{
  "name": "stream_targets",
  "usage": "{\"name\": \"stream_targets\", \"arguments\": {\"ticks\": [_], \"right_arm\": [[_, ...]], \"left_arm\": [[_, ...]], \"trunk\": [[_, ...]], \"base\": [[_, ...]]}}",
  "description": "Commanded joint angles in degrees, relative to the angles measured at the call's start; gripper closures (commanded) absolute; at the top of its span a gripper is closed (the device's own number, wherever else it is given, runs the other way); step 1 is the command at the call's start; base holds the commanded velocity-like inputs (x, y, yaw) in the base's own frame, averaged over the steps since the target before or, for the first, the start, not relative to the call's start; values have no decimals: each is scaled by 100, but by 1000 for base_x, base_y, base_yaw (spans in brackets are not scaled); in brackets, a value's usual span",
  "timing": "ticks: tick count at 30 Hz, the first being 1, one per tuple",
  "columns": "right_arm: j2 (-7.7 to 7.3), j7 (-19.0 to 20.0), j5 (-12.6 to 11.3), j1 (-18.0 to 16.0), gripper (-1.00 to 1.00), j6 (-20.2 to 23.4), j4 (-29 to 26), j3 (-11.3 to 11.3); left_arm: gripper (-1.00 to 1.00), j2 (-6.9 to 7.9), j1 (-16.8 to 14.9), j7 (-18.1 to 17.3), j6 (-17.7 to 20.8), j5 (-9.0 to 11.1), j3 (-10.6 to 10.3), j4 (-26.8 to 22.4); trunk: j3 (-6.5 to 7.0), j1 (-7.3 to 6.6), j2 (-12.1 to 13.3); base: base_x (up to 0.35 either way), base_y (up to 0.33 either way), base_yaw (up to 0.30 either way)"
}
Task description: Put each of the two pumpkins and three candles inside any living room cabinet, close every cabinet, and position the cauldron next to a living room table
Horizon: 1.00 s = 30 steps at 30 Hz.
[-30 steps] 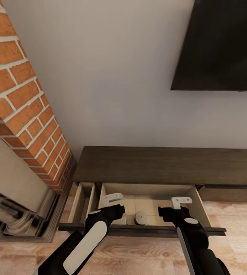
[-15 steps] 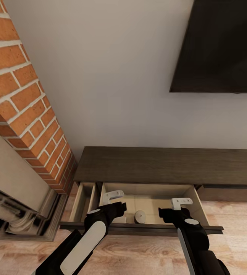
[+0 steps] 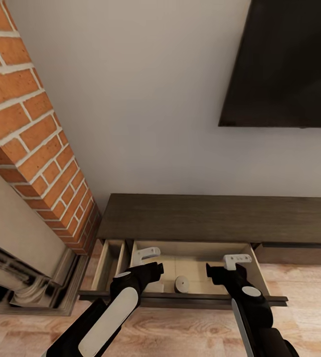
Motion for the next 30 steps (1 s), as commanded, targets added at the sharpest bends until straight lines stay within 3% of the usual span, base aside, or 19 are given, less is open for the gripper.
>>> {"name": "stream_targets", "arguments": {"ticks": [1,11,17,30], "right_arm": [[3,3,34,3,-100,2,-6,-4],[11,-26,34,14,-100,-444,-11,-92],[30,-31,34,11,-100,-514,-13,-251],[34,-49,34,2,-100,-522,-12,-347]], "left_arm": [[-100,1,-6,43,26,28,-4,-4],[-100,1,-5,54,27,26,-4,23],[-100,6,-6,50,29,32,-24,4],[-100,1,3,2,71,41,-62,11]], "trunk": [[23,-22,39],[284,-242,440],[301,-242,440],[339,-242,440]], "base": [[0,0,0],[0,0,4],[0,0,-91],[0,0,-282]]}}
